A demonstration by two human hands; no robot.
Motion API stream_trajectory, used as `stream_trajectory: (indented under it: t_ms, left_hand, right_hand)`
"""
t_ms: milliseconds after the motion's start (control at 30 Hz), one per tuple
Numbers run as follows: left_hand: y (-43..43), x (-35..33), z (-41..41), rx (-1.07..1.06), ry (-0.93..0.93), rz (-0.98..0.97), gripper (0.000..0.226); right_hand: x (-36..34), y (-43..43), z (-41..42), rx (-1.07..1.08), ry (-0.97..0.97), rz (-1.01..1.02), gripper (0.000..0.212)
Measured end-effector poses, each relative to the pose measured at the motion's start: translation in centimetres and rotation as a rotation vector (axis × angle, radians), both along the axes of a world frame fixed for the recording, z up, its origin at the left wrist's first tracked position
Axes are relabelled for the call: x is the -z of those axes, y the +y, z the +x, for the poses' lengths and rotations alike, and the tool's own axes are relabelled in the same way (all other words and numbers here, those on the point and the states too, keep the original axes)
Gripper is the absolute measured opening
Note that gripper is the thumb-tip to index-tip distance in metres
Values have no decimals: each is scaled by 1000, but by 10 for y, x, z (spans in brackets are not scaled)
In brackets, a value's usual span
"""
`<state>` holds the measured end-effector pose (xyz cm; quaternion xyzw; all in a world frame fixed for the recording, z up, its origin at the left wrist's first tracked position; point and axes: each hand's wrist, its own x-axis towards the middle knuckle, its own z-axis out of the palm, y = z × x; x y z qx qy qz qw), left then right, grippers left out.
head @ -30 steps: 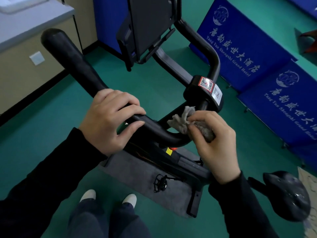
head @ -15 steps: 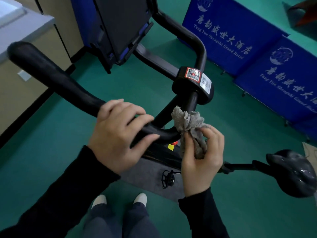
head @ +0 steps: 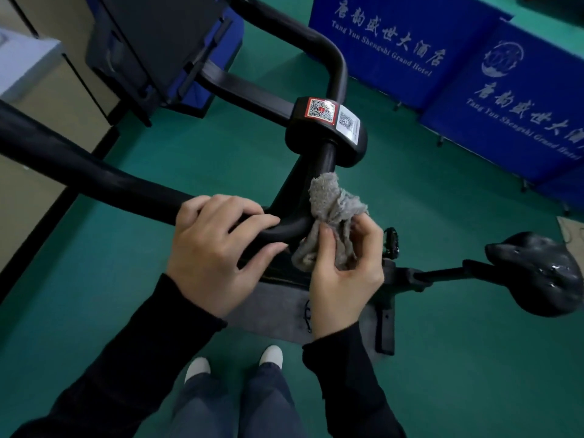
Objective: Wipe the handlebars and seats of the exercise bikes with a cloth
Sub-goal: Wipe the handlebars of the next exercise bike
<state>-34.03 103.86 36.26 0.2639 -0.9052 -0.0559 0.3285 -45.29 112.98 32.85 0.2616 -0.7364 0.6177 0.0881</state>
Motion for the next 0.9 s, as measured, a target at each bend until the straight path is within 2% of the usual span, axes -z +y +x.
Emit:
stream_trajectory:
  t_ms: [233,433,600,767,900]
  left_hand:
    - [1,1,-1,-8,25,-17,24]
    - [2,2,-2,-15,25,-26,26]
    - [2,4,-2,-18,34,-39,26]
    - [3,6,-3,-32,40,-39,26]
    - [3,6,-3,-41,42,-34,26]
  right_hand:
    - [-11,-16,-23,-35,-226,-63,25]
    - [3,-2,-15,-79,-242,-88,27]
    - [-7,-17,-39,-94,-247,-91,43]
    - [3,-12,-34,-130,-154,-61,23]
    - [2,-12,-33,-150,-173,-49,19]
